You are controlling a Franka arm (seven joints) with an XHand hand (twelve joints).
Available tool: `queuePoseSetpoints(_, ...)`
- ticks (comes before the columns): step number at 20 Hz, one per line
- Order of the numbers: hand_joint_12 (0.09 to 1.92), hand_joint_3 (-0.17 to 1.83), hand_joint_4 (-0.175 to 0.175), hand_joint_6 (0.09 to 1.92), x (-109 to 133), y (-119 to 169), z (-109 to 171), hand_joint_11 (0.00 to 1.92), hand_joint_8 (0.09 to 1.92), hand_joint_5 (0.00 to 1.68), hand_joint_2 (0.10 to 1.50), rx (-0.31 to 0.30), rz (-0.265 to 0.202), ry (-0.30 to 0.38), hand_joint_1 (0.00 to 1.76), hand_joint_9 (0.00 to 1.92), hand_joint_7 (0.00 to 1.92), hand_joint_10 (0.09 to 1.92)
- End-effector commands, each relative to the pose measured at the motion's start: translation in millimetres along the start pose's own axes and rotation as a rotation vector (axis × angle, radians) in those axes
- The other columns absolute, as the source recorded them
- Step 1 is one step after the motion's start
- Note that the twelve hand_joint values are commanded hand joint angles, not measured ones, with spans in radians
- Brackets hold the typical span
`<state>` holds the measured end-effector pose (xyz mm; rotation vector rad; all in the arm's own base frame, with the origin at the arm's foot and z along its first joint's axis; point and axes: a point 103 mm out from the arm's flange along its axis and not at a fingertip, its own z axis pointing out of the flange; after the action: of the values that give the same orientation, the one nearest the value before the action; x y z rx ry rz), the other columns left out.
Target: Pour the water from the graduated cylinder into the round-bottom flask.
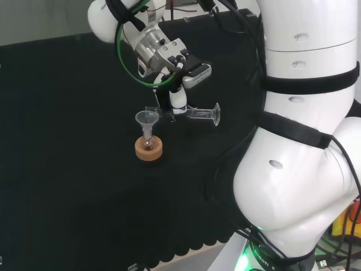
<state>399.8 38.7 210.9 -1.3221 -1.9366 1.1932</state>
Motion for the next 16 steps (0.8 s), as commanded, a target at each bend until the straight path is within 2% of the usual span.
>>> queuePoseSetpoints(1,0.79,0.0,-0.175,0.91,-17,-6,9,1.22,0.89,1.03,1.08,-0.002,-0.007,0.003,1.27,1.47,1.07,0.09)
queuePoseSetpoints(6,0.79,0.0,-0.175,0.91,-18,-8,8,1.22,0.89,1.03,1.08,0.006,-0.001,-0.005,1.27,1.47,1.07,0.09)
queuePoseSetpoints(9,0.79,0.0,-0.175,0.91,-10,-9,2,1.22,0.89,1.03,1.08,0.02,0.01,-0.016,1.27,1.47,1.07,0.09)
queuePoseSetpoints(10,0.79,0.0,-0.175,0.91,-16,-11,5,1.22,0.89,1.03,1.08,0.014,-0.001,-0.014,1.27,1.47,1.07,0.09)
queuePoseSetpoints(12,0.79,0.0,-0.175,0.91,-16,-12,5,1.22,0.89,1.03,1.08,0.023,0.004,-0.022,1.27,1.47,1.07,0.09)
queuePoseSetpoints(16,0.79,0.0,-0.175,0.91,-1,-12,-6,1.22,0.89,1.03,1.08,0.046,0.025,-0.04,1.27,1.47,1.07,0.09)
